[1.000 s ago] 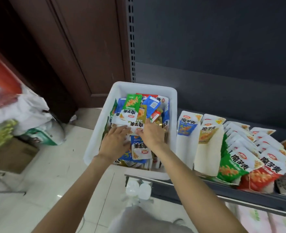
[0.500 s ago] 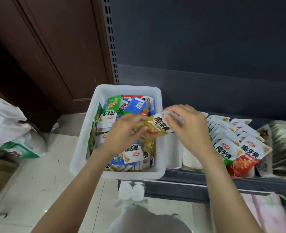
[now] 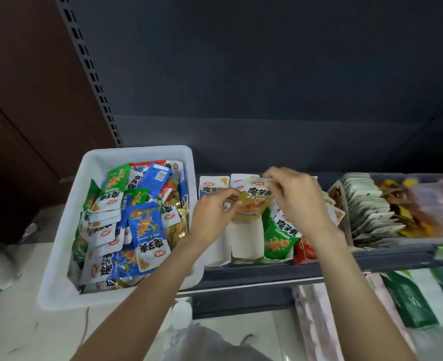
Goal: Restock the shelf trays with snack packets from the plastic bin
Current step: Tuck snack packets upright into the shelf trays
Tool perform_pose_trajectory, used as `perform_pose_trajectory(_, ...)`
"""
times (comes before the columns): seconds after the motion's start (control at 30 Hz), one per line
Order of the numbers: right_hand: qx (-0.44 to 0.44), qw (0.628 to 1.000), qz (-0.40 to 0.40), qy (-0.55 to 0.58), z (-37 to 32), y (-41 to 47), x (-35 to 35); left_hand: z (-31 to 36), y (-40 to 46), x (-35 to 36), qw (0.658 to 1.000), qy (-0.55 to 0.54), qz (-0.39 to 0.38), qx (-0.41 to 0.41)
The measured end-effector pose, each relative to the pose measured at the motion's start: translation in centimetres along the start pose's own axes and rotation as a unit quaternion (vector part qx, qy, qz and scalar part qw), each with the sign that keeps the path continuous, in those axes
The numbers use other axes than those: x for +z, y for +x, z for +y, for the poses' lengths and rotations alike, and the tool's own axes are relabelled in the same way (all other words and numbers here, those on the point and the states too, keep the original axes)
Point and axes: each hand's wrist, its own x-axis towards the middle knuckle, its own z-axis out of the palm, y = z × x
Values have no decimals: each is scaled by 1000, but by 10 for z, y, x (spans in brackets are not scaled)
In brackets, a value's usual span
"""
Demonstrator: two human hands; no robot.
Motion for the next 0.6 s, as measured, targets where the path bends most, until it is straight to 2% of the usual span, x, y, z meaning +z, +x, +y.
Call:
perform_pose_trajectory(0.23, -18, 999, -29, -29, 7, 18, 13, -11, -2, 1, 989, 128, -68, -13)
perform_pose_trajectory(0.33, -35, 998, -32, -37, 7, 21, 17, -12, -6, 5, 981, 177, -74, -13)
perform_pose_trajectory(0.47, -33, 993, -90, -73, 9, 25, 52, -13, -9, 11, 977, 204, -66, -14)
perform_pose_trajectory(0.6, -1, 989, -64, -132, 18, 24, 80, -9, -9, 14, 979, 193, -64, -23)
